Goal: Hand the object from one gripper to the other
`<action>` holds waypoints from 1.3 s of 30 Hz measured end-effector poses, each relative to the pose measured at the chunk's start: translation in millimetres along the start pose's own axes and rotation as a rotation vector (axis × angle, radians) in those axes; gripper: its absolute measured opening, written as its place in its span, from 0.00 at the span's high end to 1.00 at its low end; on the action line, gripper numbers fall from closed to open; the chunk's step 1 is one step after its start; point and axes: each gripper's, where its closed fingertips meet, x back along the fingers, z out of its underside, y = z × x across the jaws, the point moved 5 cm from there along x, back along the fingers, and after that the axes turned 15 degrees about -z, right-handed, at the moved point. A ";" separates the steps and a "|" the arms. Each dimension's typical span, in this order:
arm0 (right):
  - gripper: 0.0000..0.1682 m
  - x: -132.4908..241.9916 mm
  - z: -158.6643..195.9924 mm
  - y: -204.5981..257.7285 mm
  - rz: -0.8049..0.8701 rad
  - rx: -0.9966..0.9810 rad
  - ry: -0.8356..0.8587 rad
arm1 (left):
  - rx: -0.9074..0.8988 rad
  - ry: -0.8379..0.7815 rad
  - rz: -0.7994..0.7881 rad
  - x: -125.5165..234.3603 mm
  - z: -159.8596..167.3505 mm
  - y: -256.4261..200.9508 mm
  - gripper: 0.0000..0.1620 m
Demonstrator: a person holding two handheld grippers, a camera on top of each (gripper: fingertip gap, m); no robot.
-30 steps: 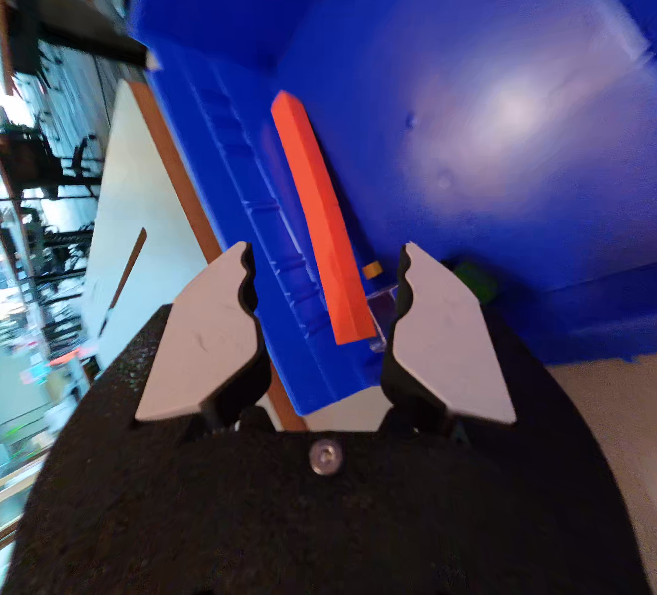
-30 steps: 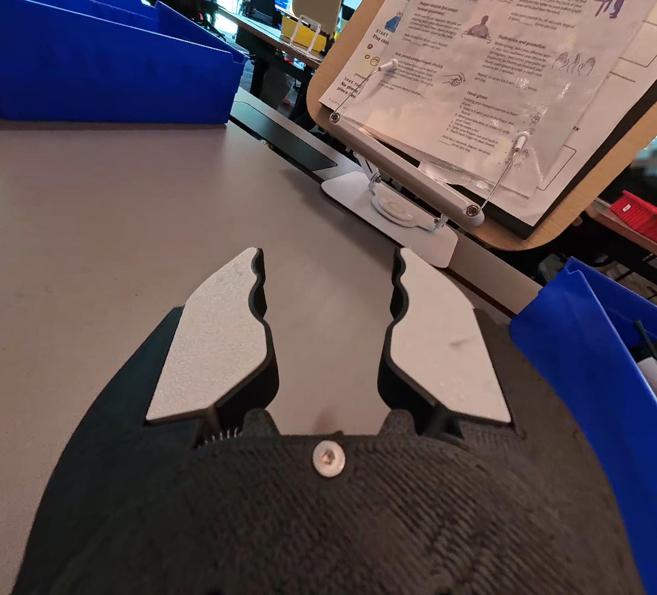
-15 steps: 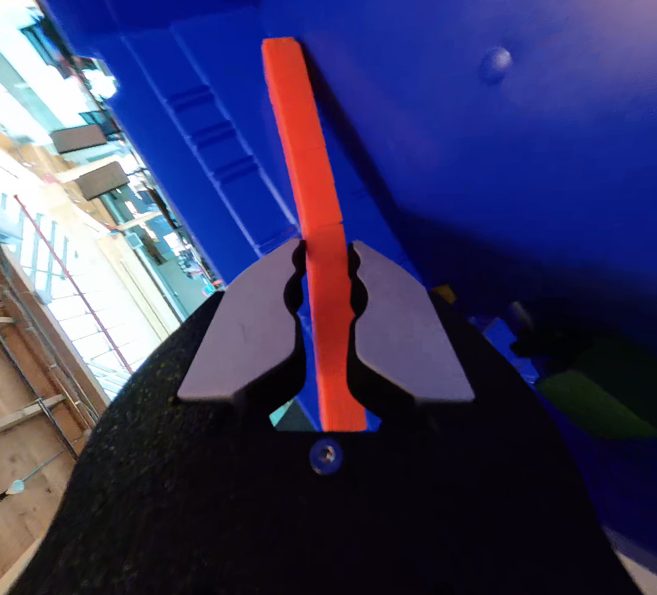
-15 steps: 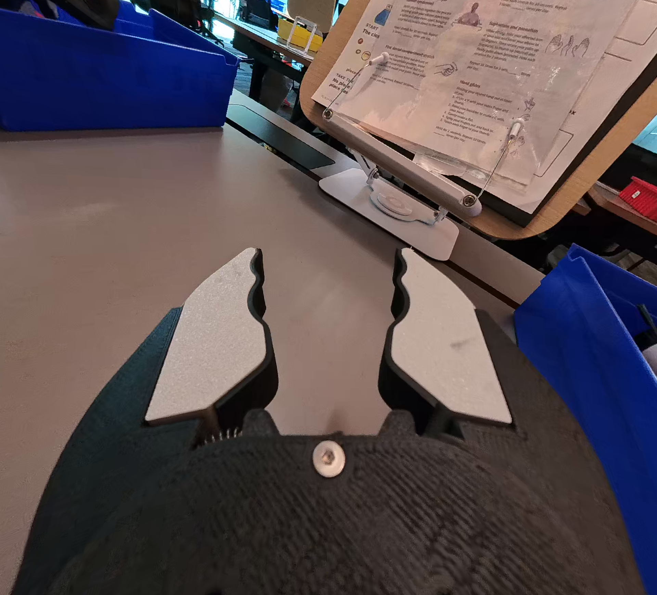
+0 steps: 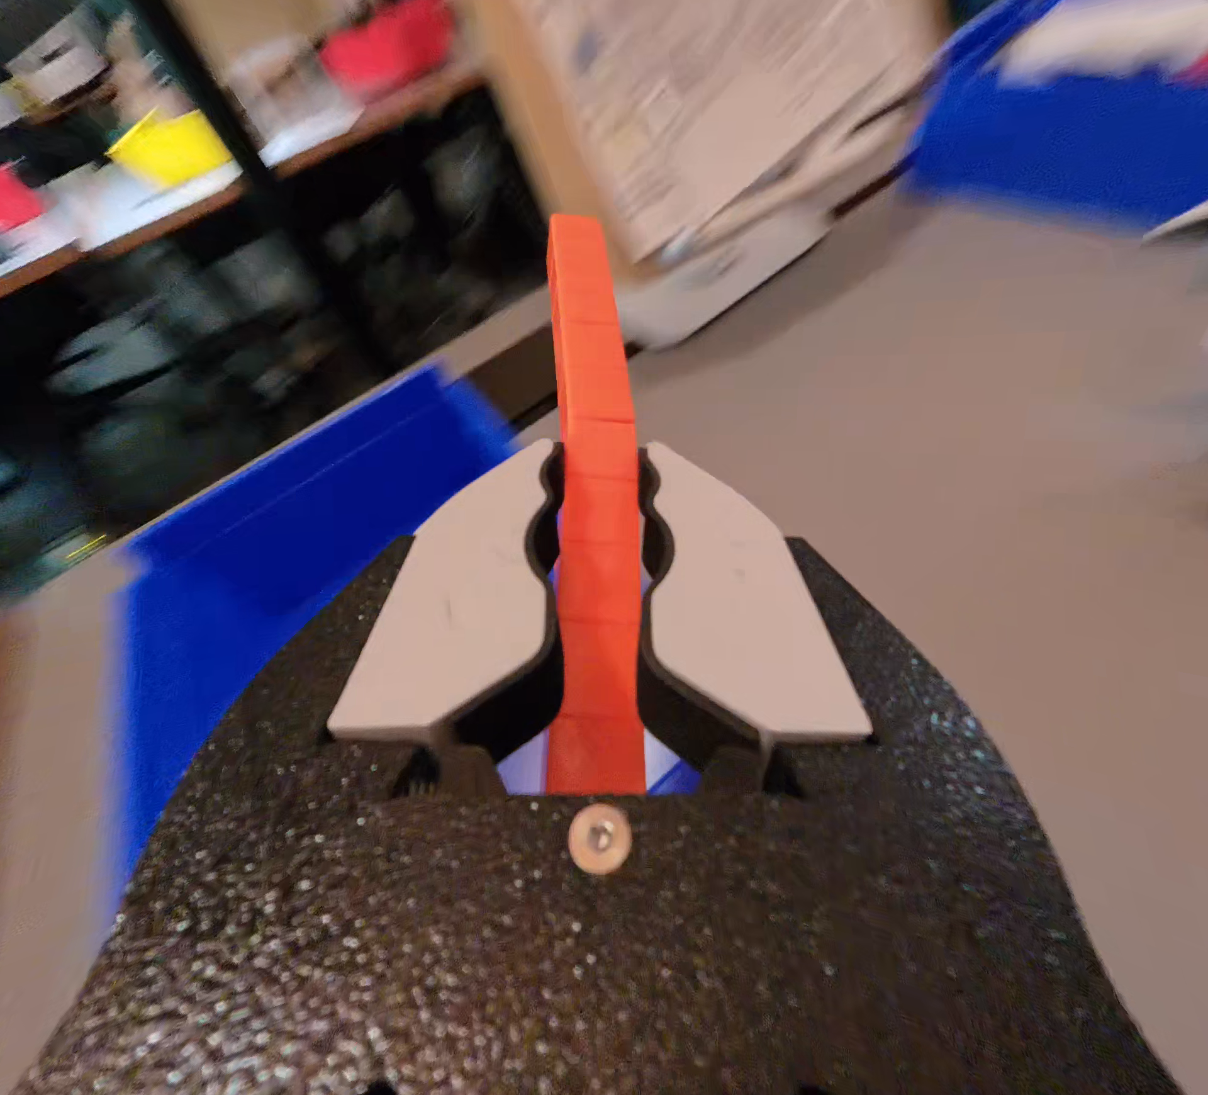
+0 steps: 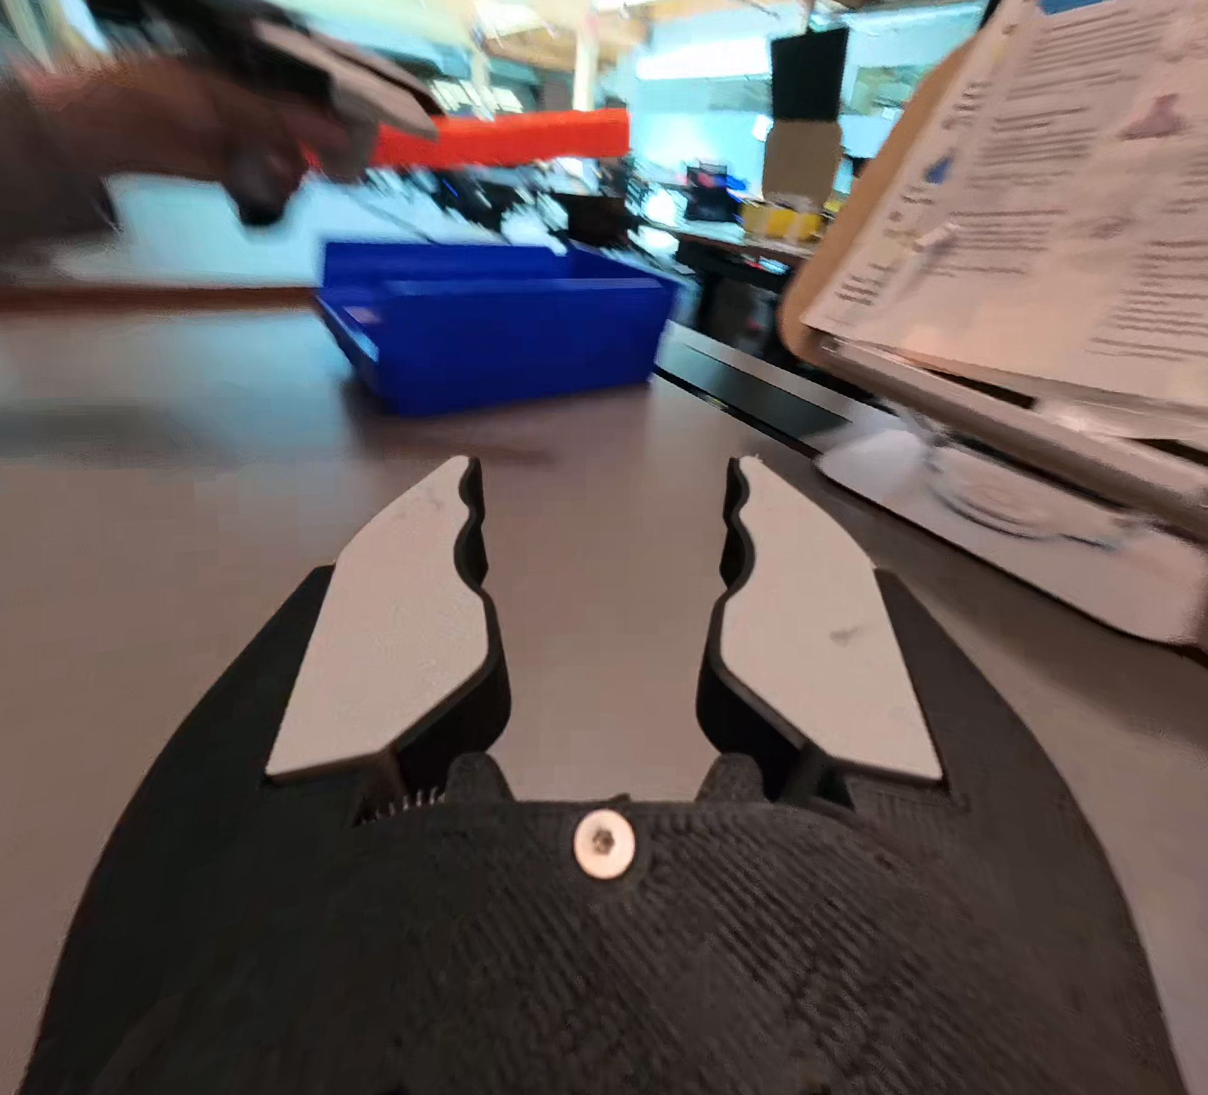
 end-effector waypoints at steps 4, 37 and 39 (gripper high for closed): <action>0.60 -24.1 -25.1 18.7 -0.262 -0.278 -0.348 | 0.376 -0.327 0.444 9.4 -34.6 -84.7 0.87; 0.87 -13.8 -36.3 29.1 -0.358 -0.126 -0.215 | 0.084 -0.246 0.814 -24.0 18.9 -240.7 0.80; 0.87 -15.4 -37.5 33.8 -0.398 -0.131 -0.234 | 0.053 -0.215 0.870 -21.7 24.9 -246.1 0.85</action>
